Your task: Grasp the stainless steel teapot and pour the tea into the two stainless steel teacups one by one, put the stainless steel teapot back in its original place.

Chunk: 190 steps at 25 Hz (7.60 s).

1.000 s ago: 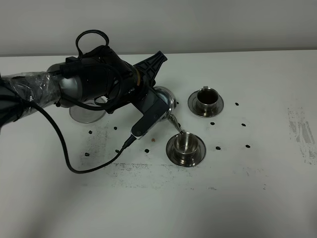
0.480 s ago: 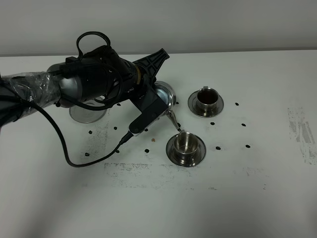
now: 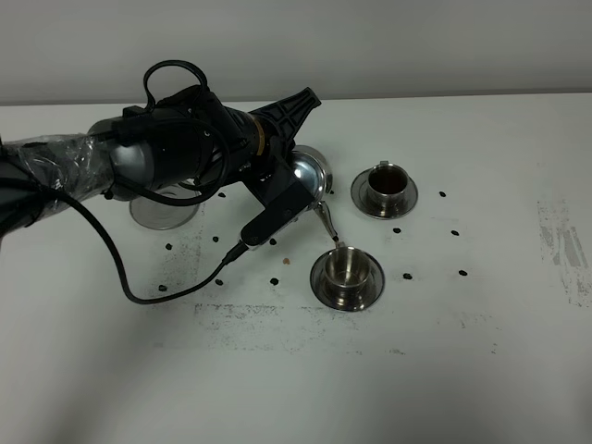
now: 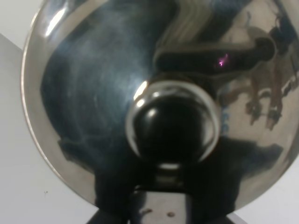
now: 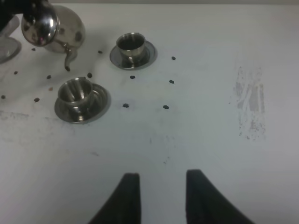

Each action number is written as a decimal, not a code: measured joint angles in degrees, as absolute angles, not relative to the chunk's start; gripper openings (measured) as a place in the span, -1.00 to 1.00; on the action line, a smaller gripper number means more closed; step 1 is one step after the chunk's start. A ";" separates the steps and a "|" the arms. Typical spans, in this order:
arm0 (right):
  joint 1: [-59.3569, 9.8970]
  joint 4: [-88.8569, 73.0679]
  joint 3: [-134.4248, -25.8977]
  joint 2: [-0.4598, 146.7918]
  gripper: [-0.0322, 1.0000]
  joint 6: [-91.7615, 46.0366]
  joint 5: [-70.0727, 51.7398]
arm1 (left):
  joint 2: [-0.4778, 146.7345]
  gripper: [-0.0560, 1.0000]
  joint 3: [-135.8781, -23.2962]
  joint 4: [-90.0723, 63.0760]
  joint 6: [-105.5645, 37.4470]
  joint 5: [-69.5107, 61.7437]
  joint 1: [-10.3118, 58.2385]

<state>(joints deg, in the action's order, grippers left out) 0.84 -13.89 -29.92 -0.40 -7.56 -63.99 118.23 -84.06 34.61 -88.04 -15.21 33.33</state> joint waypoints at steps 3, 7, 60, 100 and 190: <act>0.84 -13.89 -29.92 -0.40 -0.49 -7.56 -63.99 | 118.23 -0.56 -84.06 34.61 -88.04 -14.70 33.33; 0.84 -13.89 -29.92 -0.40 -0.49 -7.56 -63.99 | 118.23 -0.56 -84.06 34.91 -88.04 -14.38 33.59; 0.84 -13.89 -29.92 -0.40 -0.49 -7.56 -63.94 | 118.23 -0.56 -84.06 43.28 -89.38 -13.03 35.47; 0.84 -13.89 -29.92 -0.40 -0.49 -7.54 -63.94 | 118.23 -0.56 -84.06 44.75 -91.07 -11.07 35.76; 0.84 -13.92 -29.92 -0.40 -0.49 -7.54 -63.94 | 107.98 -0.56 -84.00 15.28 -18.24 -31.01 32.98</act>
<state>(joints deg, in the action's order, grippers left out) 0.84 -13.92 -29.92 -0.40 -7.54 -63.94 107.98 -84.00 15.28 -18.24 -31.01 32.98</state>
